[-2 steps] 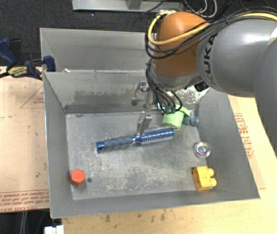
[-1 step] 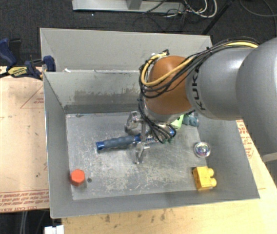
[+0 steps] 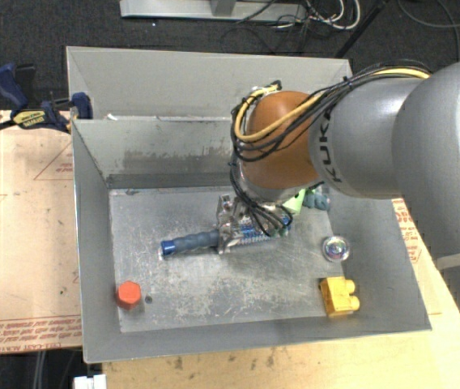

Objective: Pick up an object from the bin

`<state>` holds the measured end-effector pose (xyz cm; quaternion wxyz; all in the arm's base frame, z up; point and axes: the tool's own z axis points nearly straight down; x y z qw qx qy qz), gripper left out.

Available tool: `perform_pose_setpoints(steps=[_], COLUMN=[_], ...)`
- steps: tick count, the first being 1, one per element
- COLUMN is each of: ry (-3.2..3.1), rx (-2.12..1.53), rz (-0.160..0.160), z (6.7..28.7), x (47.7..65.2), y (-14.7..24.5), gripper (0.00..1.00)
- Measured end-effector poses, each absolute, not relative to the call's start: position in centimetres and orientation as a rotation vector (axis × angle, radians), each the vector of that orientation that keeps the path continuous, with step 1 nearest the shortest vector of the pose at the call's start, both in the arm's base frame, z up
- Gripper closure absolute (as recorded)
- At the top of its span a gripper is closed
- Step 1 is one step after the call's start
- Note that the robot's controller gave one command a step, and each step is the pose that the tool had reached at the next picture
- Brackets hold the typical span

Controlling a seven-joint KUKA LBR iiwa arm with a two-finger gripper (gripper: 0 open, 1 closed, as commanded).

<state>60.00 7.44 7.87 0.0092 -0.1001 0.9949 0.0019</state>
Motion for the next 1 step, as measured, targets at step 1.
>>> perform_pose_setpoints(steps=[1], ry=[3.12], rx=[-0.279], rz=[0.002], z=[22.06], x=[57.63], y=[7.19], gripper=[1.0])
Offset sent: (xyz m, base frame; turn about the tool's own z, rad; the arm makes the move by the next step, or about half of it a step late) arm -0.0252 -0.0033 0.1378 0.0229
